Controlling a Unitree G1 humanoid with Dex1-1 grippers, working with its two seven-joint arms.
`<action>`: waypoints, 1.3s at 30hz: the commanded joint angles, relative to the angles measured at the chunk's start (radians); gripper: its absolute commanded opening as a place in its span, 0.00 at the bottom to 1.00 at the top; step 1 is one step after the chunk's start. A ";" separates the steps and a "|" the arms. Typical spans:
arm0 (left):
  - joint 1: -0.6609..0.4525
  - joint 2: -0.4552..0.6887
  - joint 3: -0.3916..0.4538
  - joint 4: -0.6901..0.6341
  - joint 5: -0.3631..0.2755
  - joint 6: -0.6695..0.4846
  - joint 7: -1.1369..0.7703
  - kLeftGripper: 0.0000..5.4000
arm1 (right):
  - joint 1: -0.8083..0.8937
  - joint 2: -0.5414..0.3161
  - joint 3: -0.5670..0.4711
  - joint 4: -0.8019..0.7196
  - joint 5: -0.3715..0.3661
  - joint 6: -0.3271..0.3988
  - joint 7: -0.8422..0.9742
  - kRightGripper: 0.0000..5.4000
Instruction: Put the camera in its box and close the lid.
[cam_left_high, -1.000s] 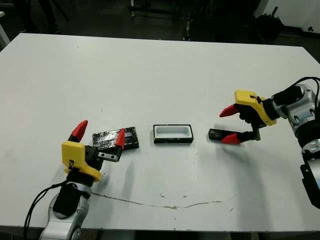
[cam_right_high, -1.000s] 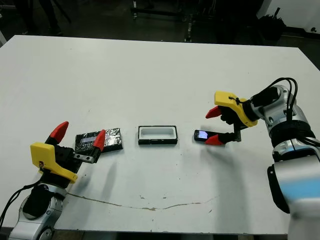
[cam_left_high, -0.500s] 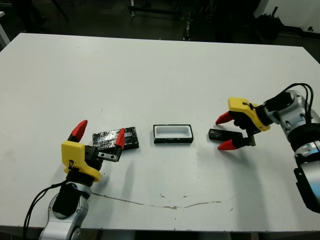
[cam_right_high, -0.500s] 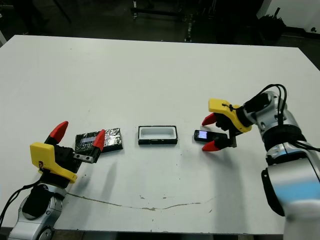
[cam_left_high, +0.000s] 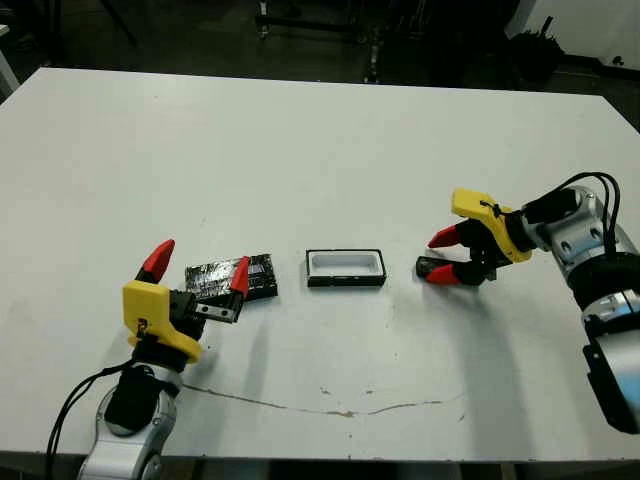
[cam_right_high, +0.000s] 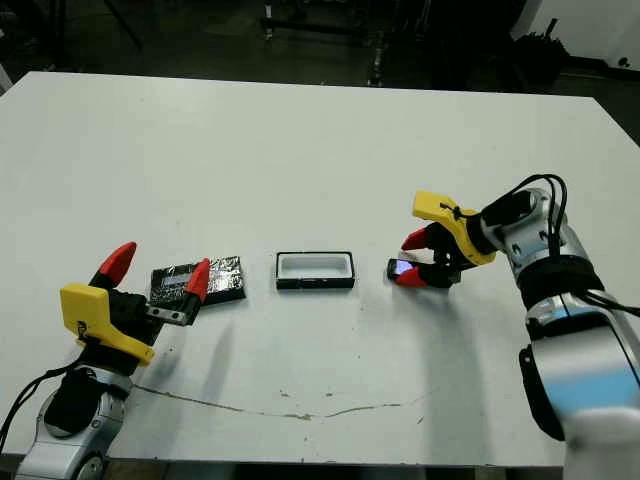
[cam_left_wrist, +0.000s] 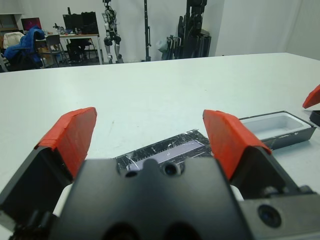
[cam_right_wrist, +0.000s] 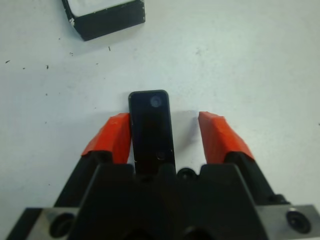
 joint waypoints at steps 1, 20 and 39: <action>0.009 0.007 -0.003 -0.009 0.014 0.011 0.005 1.00 | 0.045 -0.013 0.013 -0.013 -0.024 0.045 -0.045 0.54; 0.016 0.002 -0.001 -0.012 0.011 0.015 0.004 1.00 | 0.084 -0.064 0.006 -0.172 -0.004 0.059 -0.046 0.31; 0.025 0.000 -0.010 -0.017 0.010 0.021 0.010 1.00 | -0.118 0.023 -0.184 -0.071 0.275 0.123 0.064 0.31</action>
